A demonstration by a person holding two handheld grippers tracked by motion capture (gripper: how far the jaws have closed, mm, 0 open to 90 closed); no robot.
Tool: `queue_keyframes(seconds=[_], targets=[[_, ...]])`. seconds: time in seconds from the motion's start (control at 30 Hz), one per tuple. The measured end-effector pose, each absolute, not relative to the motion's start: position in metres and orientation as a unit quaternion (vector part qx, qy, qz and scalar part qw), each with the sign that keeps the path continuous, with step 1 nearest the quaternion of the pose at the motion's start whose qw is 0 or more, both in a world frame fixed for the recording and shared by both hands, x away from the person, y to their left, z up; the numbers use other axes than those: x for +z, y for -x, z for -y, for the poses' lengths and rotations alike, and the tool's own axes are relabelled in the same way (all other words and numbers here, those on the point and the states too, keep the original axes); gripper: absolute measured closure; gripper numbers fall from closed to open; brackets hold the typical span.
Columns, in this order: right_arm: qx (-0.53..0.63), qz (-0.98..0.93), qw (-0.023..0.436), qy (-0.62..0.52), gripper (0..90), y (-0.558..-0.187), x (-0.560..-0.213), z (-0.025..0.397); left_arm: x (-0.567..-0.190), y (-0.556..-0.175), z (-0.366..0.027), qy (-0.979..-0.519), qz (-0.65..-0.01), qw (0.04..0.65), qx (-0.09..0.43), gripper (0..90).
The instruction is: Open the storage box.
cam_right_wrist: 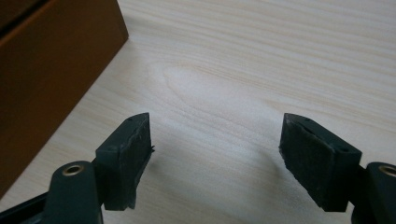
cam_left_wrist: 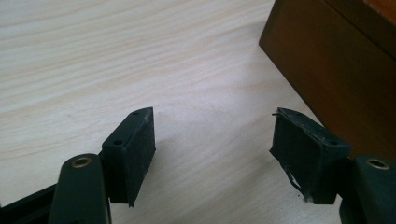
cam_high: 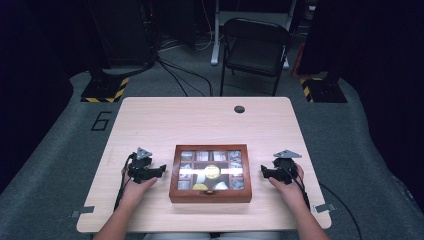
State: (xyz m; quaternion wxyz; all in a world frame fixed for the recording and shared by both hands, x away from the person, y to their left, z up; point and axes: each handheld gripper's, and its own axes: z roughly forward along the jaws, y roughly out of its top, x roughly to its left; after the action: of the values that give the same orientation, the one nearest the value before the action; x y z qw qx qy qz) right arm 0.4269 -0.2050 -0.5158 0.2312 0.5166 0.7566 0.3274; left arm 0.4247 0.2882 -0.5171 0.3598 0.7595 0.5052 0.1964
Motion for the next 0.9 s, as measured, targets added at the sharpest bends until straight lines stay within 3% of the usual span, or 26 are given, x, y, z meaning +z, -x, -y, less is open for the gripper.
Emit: queue_keyframes(seconds=[0.53,0.9], targets=[[0.364,-0.749,0.205,-0.514,32.3,-0.411,-0.491,0.204,-0.493,-0.407,-0.299,-0.744,-0.518,0.382,0.179,33.4],[0.344,-0.782,0.233,-0.465,34.7,-0.398,-0.481,0.189,-0.481,-0.397,-0.288,-0.755,-0.497,0.386,0.184,33.1]])
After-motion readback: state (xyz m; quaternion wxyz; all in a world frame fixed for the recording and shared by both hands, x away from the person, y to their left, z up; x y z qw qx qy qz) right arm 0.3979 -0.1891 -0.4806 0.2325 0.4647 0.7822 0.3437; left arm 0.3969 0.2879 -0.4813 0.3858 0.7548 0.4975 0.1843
